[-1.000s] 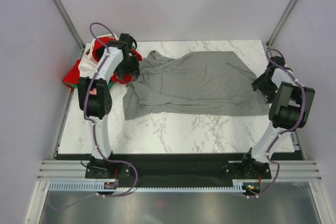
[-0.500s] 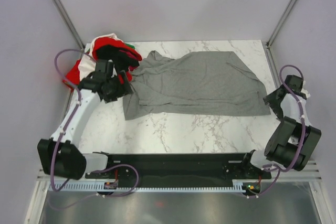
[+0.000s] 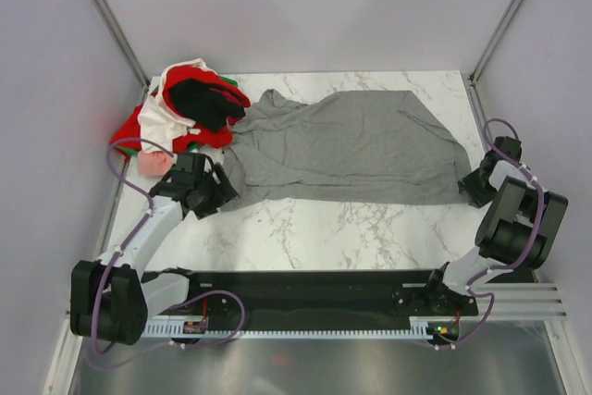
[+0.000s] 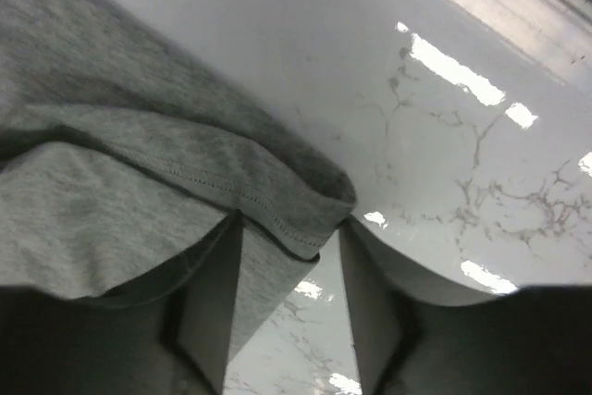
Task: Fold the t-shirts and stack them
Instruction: Fold the tshirt
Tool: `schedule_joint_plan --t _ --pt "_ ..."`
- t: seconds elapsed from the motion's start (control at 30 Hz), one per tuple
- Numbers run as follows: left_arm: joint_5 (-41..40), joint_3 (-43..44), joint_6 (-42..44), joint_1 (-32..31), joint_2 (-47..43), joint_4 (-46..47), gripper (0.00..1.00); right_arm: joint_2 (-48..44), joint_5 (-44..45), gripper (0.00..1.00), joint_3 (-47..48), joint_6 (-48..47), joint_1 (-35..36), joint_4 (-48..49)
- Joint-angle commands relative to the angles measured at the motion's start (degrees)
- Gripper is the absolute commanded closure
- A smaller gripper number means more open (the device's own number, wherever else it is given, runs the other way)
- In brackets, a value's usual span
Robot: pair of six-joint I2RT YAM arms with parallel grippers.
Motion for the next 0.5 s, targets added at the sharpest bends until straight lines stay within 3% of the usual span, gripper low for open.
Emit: schedule_joint_plan --t 0.0,0.17,0.33,0.47 --pt "-3.0 -3.14 -6.03 0.36 0.91 5.21 0.19 2.65 -1.21 0.52 -0.39 0.6 -0.31 4.85" --pt "-2.91 -5.51 -9.1 0.27 5.22 9.96 0.25 4.67 -2.17 0.83 -1.8 1.13 -0.31 6.18" --pt "-3.7 -5.6 -10.6 0.18 11.98 14.0 0.29 4.24 -2.26 0.99 -2.07 0.51 -0.23 6.27" --pt "-5.72 -4.29 -12.0 0.1 16.11 16.38 0.35 3.27 -2.79 1.0 -2.86 0.43 -0.23 6.35"
